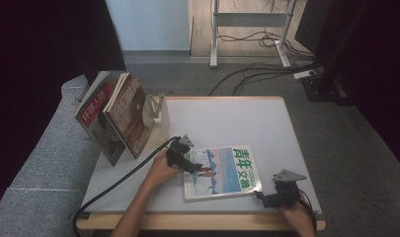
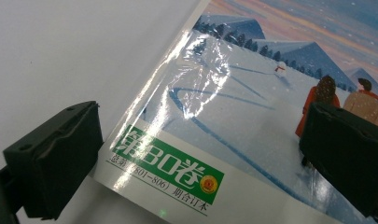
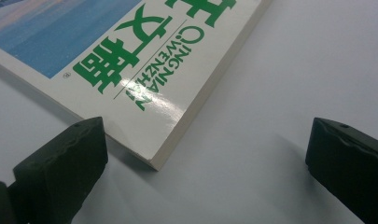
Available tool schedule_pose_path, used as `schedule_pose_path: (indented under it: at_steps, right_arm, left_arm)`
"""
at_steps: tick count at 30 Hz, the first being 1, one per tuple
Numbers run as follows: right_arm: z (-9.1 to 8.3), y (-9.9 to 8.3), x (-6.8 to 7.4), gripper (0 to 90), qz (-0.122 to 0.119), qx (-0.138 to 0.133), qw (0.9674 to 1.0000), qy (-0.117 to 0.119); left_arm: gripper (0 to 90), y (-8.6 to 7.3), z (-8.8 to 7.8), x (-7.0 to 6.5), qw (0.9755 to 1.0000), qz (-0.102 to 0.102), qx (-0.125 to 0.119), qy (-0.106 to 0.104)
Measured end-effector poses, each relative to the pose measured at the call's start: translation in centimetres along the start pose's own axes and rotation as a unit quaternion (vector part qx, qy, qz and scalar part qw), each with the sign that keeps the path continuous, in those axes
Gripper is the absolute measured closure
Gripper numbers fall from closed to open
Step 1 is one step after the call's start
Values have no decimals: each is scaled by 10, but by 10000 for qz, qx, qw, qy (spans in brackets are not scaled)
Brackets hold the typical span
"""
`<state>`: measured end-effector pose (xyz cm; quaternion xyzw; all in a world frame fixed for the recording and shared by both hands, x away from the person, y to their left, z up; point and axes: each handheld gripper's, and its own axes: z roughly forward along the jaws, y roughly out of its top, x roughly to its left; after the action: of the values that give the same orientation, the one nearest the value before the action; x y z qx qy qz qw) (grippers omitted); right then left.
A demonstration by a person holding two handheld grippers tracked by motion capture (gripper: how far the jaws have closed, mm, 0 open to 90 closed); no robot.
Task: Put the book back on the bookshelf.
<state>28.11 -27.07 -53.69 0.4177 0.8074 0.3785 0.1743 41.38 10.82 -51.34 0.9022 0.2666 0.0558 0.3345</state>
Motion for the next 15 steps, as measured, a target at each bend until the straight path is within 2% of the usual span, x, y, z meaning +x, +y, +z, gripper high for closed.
schedule_pose_path:
  at_steps: [15]
  right_arm:
    - [5,7,-13,0,140,33,9996,-244]
  left_arm:
    - [1,-17,-11,-10,9999,-91,-82,57]
